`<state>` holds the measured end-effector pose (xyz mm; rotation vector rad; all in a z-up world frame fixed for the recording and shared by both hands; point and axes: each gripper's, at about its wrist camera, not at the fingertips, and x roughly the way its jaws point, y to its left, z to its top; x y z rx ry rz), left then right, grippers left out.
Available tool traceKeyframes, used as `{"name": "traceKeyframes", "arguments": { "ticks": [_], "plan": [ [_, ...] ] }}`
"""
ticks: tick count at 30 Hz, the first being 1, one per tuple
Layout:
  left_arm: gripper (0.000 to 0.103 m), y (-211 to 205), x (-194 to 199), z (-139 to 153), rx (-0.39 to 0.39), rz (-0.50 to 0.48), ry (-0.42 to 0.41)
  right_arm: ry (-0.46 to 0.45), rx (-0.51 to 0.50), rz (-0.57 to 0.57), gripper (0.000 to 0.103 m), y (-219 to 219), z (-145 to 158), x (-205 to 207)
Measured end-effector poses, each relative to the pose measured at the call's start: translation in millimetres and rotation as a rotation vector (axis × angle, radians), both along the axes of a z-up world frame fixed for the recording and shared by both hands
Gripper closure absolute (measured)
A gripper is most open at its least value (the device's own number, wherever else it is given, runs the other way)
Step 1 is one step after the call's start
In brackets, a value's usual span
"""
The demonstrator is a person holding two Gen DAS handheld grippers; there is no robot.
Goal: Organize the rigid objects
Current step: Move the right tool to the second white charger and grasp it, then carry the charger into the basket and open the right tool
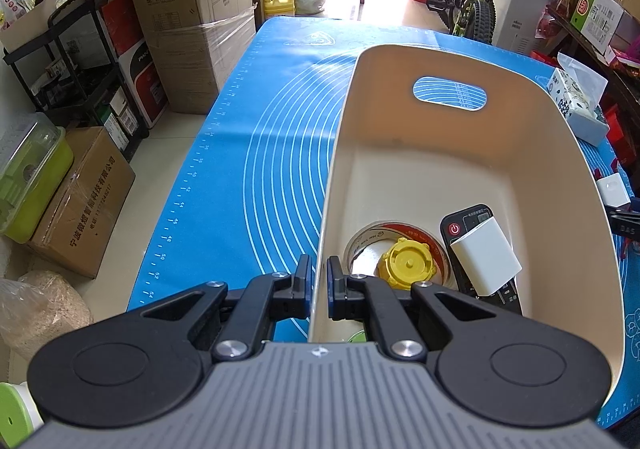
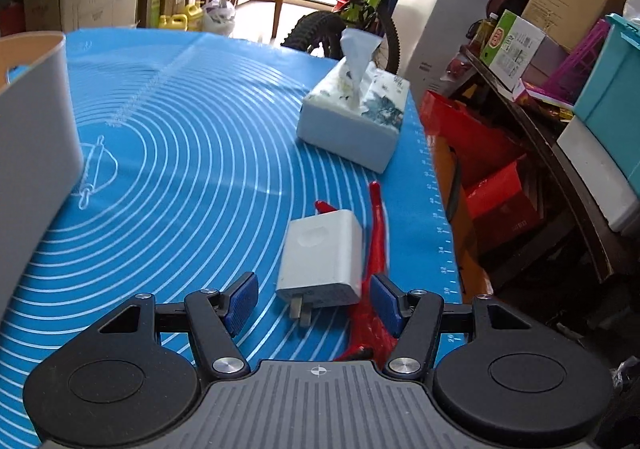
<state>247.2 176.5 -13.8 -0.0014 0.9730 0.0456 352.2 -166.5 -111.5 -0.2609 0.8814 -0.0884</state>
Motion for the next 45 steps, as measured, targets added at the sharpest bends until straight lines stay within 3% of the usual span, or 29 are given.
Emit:
{"name": "traceKeyframes", "arguments": {
  "ticks": [11,14,17,30,38,45],
  "plan": [
    [0.094,0,0,0,0.005,0.0,0.0,-0.028,-0.142,0.021,0.034,17,-14,18],
    [0.094,0,0,0,0.004,0.0,0.0,-0.04,-0.187,0.019,0.049,19,-17,16],
    [0.094,0,0,0,0.004,0.0,0.0,-0.053,-0.187,0.031,0.05,17,-18,12],
    [0.094,0,0,0,0.004,0.0,0.0,-0.09,-0.099,0.003,0.051,14,-3,-4],
    [0.094,-1,0,0,0.006,0.0,0.001,-0.145,0.007,0.033,0.051,33,39,-21],
    [0.094,-1,-1,0,0.002,0.002,-0.001,-0.215,0.105,0.145,0.051,69,91,-40]
  ]
}}
